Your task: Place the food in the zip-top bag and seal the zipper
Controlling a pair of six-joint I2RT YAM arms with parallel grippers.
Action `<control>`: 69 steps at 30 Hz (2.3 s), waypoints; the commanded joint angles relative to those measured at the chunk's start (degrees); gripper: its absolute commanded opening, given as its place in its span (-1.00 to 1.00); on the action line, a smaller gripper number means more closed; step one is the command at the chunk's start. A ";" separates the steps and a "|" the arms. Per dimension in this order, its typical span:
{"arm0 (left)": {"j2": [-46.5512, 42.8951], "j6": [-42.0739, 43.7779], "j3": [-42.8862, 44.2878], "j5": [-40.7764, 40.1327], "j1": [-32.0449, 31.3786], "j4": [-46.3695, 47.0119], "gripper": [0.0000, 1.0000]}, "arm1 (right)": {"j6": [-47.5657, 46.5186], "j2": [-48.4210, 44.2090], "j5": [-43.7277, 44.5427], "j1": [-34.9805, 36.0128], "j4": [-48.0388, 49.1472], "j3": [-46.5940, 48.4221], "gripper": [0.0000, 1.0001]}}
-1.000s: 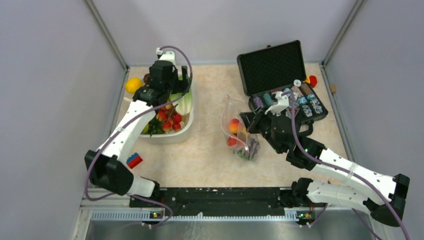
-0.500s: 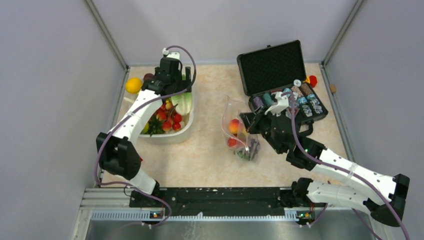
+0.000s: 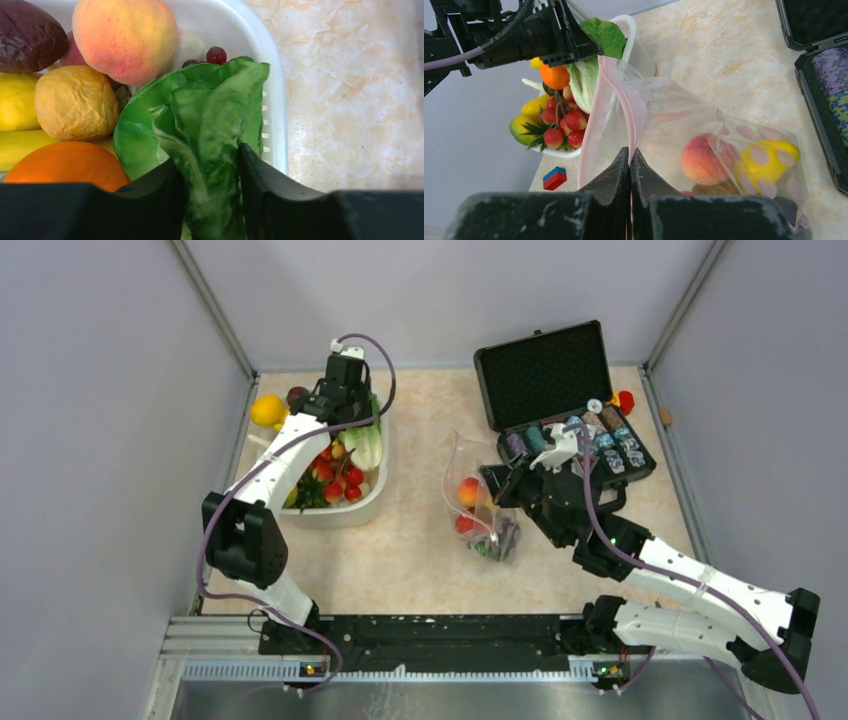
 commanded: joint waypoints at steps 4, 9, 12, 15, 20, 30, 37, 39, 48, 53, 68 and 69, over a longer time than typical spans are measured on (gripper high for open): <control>-4.73 -1.54 0.39 2.12 0.13 3.67 -0.62 | 0.50 -1.32 -0.24 -0.52 1.94 -0.25 -1.00; -8.57 -3.30 -1.04 3.71 0.18 7.18 -0.95 | 0.68 -1.38 -0.01 -0.46 1.94 -0.54 -1.00; -11.08 -4.30 -1.88 4.94 0.13 9.66 -0.99 | 0.86 -1.35 0.11 -0.51 2.05 -0.72 -1.00; -12.92 -4.20 -2.48 5.17 0.14 10.96 -0.99 | 0.93 -1.47 0.16 -0.48 2.06 -0.81 -1.00; -14.88 -3.93 -2.98 5.30 0.16 11.23 -0.98 | 0.86 -1.56 0.17 -0.52 2.17 -0.81 -1.00; -24.27 -5.18 -8.51 15.17 0.20 19.51 -1.00 | 1.65 -1.09 0.40 -0.51 2.85 -1.23 -1.00; -35.84 -11.48 -16.91 22.55 0.07 27.99 -1.00 | 2.01 3.09 1.58 -0.51 3.84 0.84 -1.00; -38.41 -16.26 -19.19 24.44 -0.15 30.35 -1.00 | 2.19 3.85 2.83 -0.50 5.23 0.95 -1.00; -46.15 -26.85 -36.35 15.38 -14.22 50.57 -1.00 | 8.63 7.17 6.56 -0.47 11.96 1.28 -1.00; -45.26 -26.96 -41.29 8.12 -19.01 61.82 -1.00 | 11.88 9.48 6.97 -0.30 12.37 1.94 -1.00; -38.10 -24.69 -47.49 6.80 -22.99 78.27 -1.00 | 12.49 8.86 4.12 0.61 15.75 1.21 -1.00; -37.59 -23.70 -47.88 6.13 -23.62 79.34 -1.00 | 13.02 8.51 3.79 0.61 15.75 1.21 -1.00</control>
